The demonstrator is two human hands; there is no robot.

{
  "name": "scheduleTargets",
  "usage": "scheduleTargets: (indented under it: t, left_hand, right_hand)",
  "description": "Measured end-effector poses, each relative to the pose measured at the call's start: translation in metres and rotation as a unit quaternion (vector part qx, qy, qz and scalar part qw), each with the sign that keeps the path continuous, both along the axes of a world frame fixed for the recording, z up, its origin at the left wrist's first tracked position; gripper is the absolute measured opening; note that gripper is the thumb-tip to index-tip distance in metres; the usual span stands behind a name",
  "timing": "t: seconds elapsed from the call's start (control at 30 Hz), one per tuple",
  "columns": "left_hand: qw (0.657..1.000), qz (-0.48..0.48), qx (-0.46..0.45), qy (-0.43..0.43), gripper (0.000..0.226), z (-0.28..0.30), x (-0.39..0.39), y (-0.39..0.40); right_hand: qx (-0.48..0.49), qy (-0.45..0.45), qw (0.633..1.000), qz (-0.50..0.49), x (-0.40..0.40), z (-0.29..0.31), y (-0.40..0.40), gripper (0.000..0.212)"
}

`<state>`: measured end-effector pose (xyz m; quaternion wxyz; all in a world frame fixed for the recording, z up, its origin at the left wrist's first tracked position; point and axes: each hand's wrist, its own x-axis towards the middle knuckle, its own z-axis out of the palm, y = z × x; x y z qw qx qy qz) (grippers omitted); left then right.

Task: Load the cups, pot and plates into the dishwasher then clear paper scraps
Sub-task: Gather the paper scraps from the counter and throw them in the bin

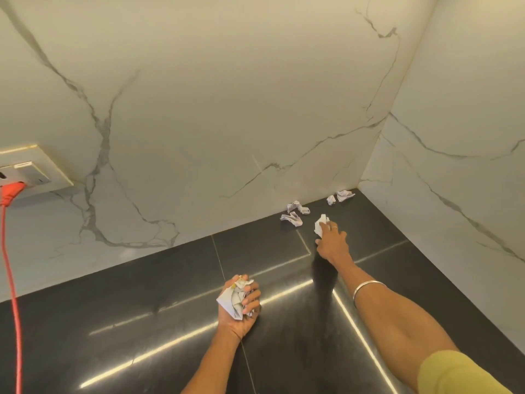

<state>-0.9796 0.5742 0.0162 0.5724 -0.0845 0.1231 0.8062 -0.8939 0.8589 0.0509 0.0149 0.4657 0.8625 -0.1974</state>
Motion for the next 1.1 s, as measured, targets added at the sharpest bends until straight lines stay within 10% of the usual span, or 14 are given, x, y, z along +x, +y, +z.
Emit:
scheduleTargets:
  t: [0.23,0.57,1.1]
  left_hand:
    - [1.0,0.0,0.005,-0.006,0.021,0.003,0.001,-0.001]
    - [0.997,0.058,-0.039,-0.038,0.016,0.007,0.021,0.004]
    - [0.987,0.101,-0.124,-0.026,0.024,0.021,0.028,-0.002]
  right_hand:
    - [0.077,0.102,0.99,-0.058,0.015,-0.01,-0.034,0.023]
    - [-0.135,0.281,0.948,-0.064,0.023,0.032,-0.141,0.034]
    - [-0.114,0.212,0.97,0.029,0.017,0.033,-0.237,0.018]
